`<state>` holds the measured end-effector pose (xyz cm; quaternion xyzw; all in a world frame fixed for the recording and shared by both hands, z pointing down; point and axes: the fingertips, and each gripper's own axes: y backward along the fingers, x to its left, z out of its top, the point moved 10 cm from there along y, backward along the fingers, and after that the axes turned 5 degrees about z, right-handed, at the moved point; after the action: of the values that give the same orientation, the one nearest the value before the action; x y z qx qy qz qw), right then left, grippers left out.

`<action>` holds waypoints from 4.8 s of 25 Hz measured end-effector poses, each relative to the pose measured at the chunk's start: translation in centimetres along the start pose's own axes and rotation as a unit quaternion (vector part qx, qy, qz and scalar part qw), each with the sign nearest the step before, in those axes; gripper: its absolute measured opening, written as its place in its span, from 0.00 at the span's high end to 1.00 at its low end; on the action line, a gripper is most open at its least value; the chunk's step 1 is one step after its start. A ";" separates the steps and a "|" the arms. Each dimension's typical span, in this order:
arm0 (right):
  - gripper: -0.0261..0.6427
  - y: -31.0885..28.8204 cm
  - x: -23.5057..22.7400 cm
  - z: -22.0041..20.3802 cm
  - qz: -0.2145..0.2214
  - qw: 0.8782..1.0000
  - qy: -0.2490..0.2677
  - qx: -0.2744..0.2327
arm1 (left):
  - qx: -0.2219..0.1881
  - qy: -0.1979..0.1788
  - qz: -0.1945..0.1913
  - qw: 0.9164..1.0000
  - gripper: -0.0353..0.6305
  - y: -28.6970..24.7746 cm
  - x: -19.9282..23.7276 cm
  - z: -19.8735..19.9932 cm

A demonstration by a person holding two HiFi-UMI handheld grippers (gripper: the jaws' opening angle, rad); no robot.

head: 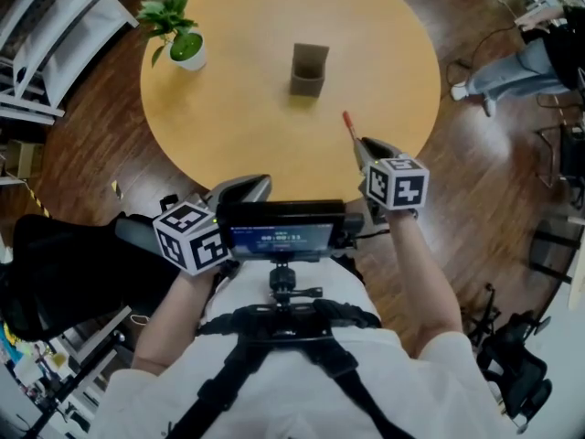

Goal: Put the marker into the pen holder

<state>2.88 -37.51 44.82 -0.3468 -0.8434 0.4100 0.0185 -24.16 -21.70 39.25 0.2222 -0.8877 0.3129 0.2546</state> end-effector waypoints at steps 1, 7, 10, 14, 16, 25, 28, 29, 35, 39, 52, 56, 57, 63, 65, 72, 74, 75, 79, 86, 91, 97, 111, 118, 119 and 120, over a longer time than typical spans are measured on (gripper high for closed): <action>0.86 -1.0 -0.7 0.4 -0.004 1.000 0.020 0.016 | 0.001 0.001 0.003 1.000 0.96 -0.2 -0.1 0.0; 0.81 -9.4 -5.5 2.0 -0.008 0.985 0.098 0.140 | 0.002 0.007 0.040 0.999 0.96 -0.2 -0.1 -0.4; 0.81 -12.7 -6.7 3.0 -0.005 0.977 0.108 0.182 | 0.005 0.017 0.056 0.998 0.96 -0.1 0.0 -0.7; 0.81 -15.6 -7.8 3.5 -0.002 0.971 0.098 0.220 | 0.003 0.027 0.073 0.997 0.96 0.2 0.0 -1.1; 0.81 -16.6 -8.1 3.3 -0.006 0.968 0.094 0.232 | 0.003 0.031 0.080 0.996 0.96 0.5 0.1 -1.4; 0.89 -17.0 -9.1 3.3 -0.013 0.972 0.094 0.217 | 0.004 0.035 0.086 0.996 0.96 0.2 0.4 -1.6; 0.89 -15.1 -8.8 4.5 -0.003 0.983 0.082 0.161 | 0.005 0.029 0.078 0.997 0.96 -0.3 0.5 -1.3; 0.89 -14.3 -8.5 5.0 0.000 0.987 0.080 0.138 | 0.005 0.028 0.075 0.997 0.96 -0.4 0.5 -1.1; 0.89 -9.5 -5.8 9.8 0.015 0.996 0.086 -0.012 | 0.006 0.019 0.060 0.998 0.96 -1.0 0.3 -0.3; 0.89 -7.6 -3.4 14.0 0.047 0.988 0.080 -0.124 | 0.000 0.011 0.058 0.998 0.96 -1.1 -0.2 0.3; 0.89 -11.7 -0.3 19.9 0.103 0.961 0.042 -0.253 | -0.015 0.056 0.117 0.991 0.96 1.9 0.5 -0.9; 0.89 -13.1 -0.5 19.3 0.080 0.962 0.040 -0.259 | -0.009 0.064 0.126 0.990 0.95 2.4 1.1 -0.9; 0.89 -13.5 -0.5 18.9 0.073 0.962 0.043 -0.261 | -0.007 0.065 0.128 0.990 0.96 2.4 1.3 -0.9; 0.89 -14.8 1.1 15.8 0.034 0.963 0.072 -0.258 | 0.004 0.065 0.130 0.989 0.96 2.0 2.3 -0.7; 0.89 -15.0 1.4 14.8 0.025 0.965 0.077 -0.248 | 0.005 0.064 0.129 0.990 0.96 1.7 2.4 -0.5; 0.89 -16.5 0.5 11.7 0.002 0.981 0.059 -0.184 | 0.001 0.066 0.118 0.991 0.96 1.1 3.0 0.1; 0.89 -16.8 0.3 11.7 0.000 0.983 0.059 -0.174 | 0.000 0.064 0.113 0.992 0.96 0.9 3.2 0.2; 0.89 -16.7 0.3 11.8 0.000 0.984 0.060 -0.169 | 0.000 0.062 0.110 0.992 0.96 0.9 3.2 0.2; 0.85 -15.2 0.5 12.7 0.012 0.983 0.060 -0.172 | 0.001 0.055 0.094 0.994 0.96 0.7 3.0 0.3; 0.85 -9.2 2.1 12.3 0.012 0.980 0.079 -0.184 | 0.003 0.029 0.058 0.998 0.96 0.7 3.1 0.9; 0.85 -5.5 3.2 9.2 0.008 0.985 0.067 -0.157 | 0.001 0.013 0.025 1.000 0.96 0.1 3.8 1.4; 0.85 -1.2 5.0 5.7 -0.005 0.988 0.043 -0.150 | 0.009 0.005 -0.009 1.000 0.96 -0.3 3.6 1.0; 0.85 7.4 10.5 -2.0 -0.061 0.984 -0.043 -0.163 | 0.049 -0.015 -0.079 0.996 0.96 0.6 3.2 -0.8; 0.85 10.7 12.6 -6.2 -0.076 0.982 -0.053 -0.164 | 0.039 -0.023 -0.081 0.996 0.96 2.5 1.7 -2.8; 0.85 11.0 12.8 -6.6 -0.071 0.983 -0.052 -0.164 | 0.036 -0.024 -0.078 0.996 0.96 2.9 1.5 -3.1; 0.85 11.2 13.1 -7.0 -0.066 0.983 -0.051 -0.163 | 0.032 -0.024 -0.075 0.996 0.96 3.4 1.2 -3.5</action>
<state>1.54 -20.15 38.21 -0.2676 -0.9199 0.2816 -0.0541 -25.92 -17.24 40.83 0.3035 -0.8640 0.3155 0.2486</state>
